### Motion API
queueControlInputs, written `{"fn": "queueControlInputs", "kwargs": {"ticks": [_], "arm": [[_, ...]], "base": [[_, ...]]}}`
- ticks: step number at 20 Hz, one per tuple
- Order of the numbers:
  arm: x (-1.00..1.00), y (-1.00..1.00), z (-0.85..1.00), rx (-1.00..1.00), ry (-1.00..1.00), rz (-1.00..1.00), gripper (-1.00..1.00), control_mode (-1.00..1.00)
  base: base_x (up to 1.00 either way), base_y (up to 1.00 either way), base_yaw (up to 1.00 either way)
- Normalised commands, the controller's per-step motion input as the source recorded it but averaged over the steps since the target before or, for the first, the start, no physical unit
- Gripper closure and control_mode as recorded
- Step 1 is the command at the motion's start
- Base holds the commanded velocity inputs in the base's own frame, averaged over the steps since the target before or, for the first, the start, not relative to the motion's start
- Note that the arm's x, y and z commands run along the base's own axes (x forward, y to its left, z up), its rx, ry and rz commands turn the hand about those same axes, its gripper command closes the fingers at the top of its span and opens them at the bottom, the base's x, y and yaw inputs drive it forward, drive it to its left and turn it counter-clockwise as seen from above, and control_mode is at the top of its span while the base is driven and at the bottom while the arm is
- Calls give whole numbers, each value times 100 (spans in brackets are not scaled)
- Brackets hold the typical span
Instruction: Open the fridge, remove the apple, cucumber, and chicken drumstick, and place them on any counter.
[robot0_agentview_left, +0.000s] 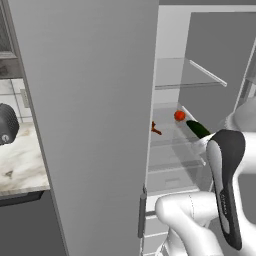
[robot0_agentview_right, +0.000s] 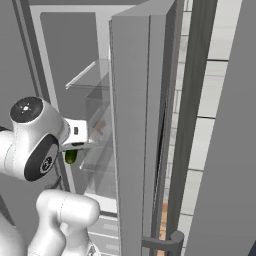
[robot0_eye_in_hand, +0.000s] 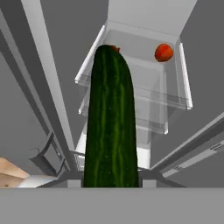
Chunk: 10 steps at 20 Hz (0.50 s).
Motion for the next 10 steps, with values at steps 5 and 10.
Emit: {"fn": "queueControlInputs", "kwargs": {"ticks": [5,10], "arm": [[-20,10,10,-1,-4,0,100,-100],[0,0,0,0,0,0,100,-100]], "base": [[0,0,0],[0,0,0]]}}
